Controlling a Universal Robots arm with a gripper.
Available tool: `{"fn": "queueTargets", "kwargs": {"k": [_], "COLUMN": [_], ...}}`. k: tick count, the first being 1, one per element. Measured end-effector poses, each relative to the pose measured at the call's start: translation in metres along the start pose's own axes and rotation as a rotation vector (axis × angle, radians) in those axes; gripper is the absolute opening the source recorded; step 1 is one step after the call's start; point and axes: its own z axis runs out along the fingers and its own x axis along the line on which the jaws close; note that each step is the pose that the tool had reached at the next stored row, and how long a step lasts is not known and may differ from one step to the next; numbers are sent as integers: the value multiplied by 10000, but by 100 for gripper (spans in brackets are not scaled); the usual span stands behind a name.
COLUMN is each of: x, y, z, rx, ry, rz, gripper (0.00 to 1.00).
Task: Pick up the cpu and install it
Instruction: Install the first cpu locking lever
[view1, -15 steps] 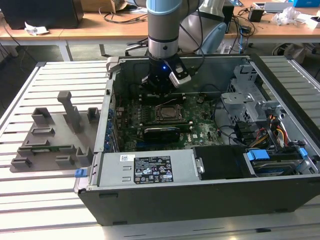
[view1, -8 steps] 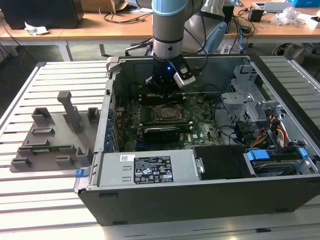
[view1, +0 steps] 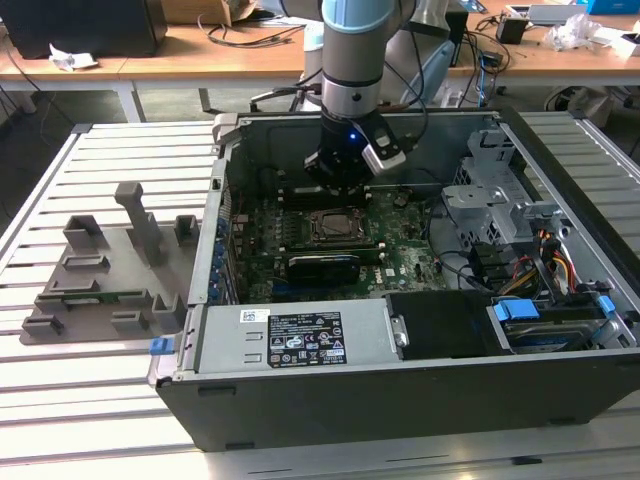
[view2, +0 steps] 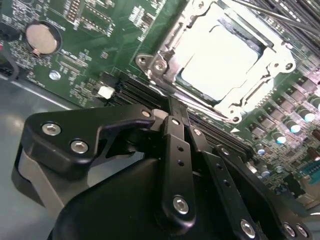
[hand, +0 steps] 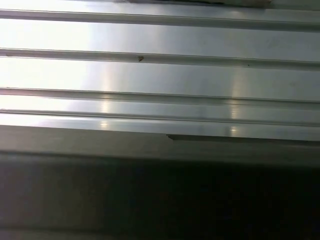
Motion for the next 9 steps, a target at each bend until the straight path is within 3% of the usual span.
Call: {"fn": "queueTargets", "kwargs": {"k": [4, 9], "x": [-90, -112], "y": [-5, -7], "z": [21, 49], "rx": [-2, -1], "ry": [22, 35], "rz": [0, 1], "gripper": [11, 11]}}
